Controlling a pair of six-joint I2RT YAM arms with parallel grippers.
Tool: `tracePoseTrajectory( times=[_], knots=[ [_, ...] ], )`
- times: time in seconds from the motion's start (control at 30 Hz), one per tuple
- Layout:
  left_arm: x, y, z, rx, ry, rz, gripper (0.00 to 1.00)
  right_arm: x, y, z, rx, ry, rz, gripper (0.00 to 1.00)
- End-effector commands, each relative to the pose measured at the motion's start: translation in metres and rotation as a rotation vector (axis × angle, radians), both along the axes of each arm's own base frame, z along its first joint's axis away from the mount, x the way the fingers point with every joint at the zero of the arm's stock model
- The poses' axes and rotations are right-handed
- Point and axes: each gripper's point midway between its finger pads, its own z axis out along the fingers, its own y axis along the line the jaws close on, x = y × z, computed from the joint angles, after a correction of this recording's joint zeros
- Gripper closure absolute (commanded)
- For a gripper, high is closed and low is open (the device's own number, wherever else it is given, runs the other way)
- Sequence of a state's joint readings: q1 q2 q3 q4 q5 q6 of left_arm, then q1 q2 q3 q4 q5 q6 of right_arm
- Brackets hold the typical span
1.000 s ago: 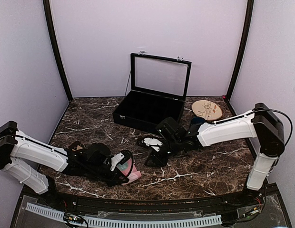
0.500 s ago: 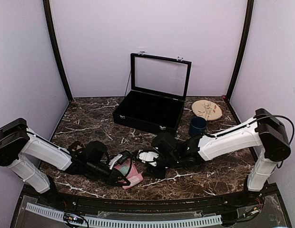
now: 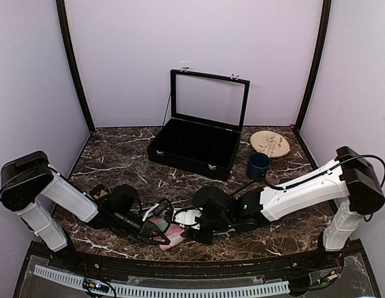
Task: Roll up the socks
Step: Roll the sock at the center of the board.
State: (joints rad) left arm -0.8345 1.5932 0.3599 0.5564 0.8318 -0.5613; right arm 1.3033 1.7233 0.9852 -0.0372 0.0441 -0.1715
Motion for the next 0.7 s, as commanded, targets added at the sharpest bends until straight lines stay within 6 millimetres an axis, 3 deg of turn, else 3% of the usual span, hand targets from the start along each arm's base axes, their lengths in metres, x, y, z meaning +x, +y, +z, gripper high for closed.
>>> tracePoseTrajectory(
  times=[0.0,0.27,0.67],
  knots=[
    [-0.009,0.004,-0.006,0.006,0.070,-0.030,1.00,-0.009,0.009,0.008,0.008,-0.062,0.043,0.56],
    [-0.004,0.005,-0.006,-0.004,0.080,-0.035,1.00,-0.021,0.013,-0.006,-0.037,-0.067,0.109,0.53],
    [-0.007,0.004,-0.005,-0.023,0.100,-0.057,1.00,-0.021,0.024,-0.021,-0.078,-0.118,0.152,0.53]
  ],
)
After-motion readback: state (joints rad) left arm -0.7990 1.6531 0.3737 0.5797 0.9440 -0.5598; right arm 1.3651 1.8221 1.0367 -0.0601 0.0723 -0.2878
